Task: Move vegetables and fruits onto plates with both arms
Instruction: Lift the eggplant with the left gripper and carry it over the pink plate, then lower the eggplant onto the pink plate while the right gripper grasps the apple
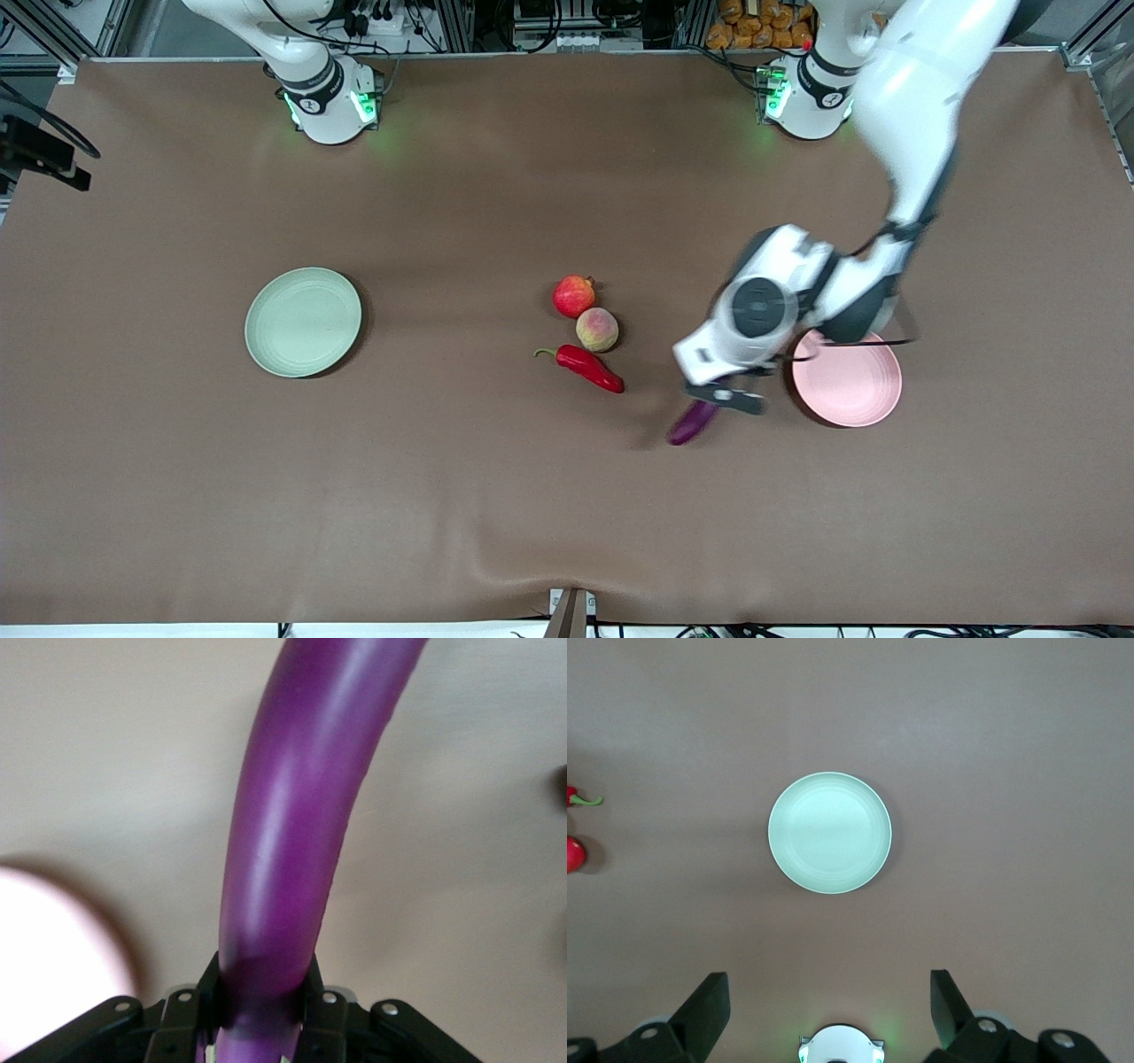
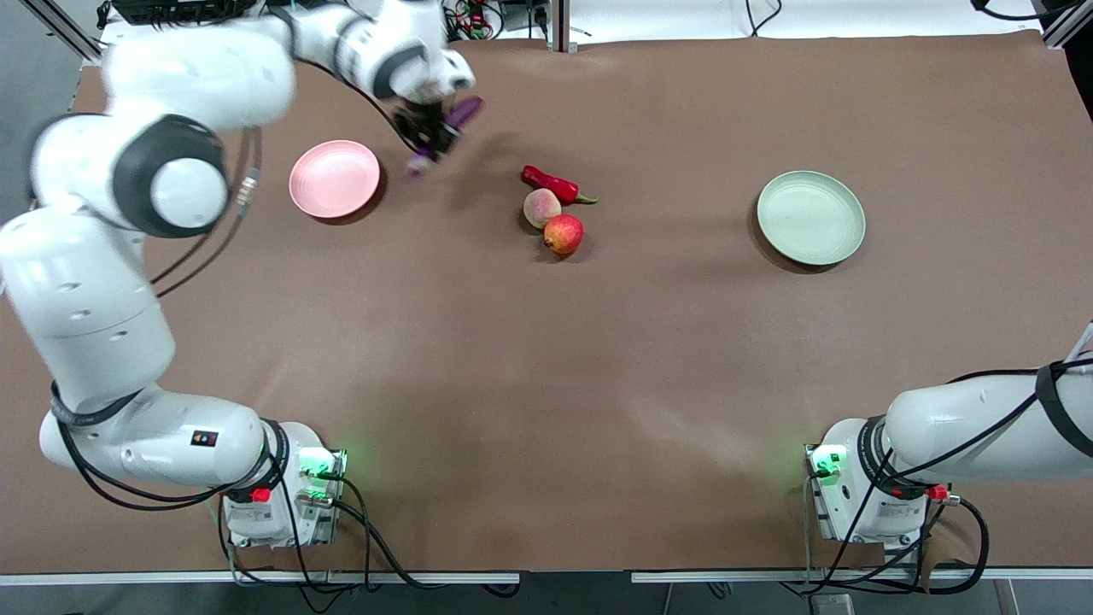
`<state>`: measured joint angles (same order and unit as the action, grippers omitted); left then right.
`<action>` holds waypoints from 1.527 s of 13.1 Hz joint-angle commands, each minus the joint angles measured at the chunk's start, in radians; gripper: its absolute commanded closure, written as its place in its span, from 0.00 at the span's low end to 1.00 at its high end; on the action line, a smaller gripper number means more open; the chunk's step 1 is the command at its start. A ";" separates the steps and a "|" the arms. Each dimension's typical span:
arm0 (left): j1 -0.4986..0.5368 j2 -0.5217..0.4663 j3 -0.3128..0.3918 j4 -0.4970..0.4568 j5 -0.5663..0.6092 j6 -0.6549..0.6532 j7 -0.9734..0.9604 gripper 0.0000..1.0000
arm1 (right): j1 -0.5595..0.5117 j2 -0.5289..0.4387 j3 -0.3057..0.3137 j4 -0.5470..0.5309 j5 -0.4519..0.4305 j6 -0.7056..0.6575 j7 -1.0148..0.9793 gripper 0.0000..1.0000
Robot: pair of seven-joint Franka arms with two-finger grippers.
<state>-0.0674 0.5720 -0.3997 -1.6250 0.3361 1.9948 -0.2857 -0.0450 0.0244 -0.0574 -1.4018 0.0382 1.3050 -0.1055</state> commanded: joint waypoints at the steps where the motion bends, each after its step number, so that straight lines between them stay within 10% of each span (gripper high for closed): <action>1: 0.193 -0.122 -0.098 -0.064 -0.040 -0.086 0.031 1.00 | -0.024 0.103 0.010 0.014 0.006 -0.003 0.003 0.00; 8: 0.458 -0.112 -0.106 -0.252 -0.045 0.100 0.010 1.00 | 0.002 0.161 0.053 0.012 0.028 0.026 0.053 0.00; 13: 0.512 -0.096 -0.108 -0.315 -0.045 0.186 0.006 1.00 | 0.007 0.200 0.233 -0.020 0.221 0.129 0.569 0.00; 20: 0.537 -0.066 -0.103 -0.343 -0.043 0.235 0.010 1.00 | 0.106 0.256 0.493 -0.247 0.212 0.547 1.054 0.00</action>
<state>0.4423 0.4994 -0.4912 -1.9544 0.3081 2.1900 -0.2732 0.0401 0.2587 0.3892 -1.5849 0.2381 1.7486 0.8366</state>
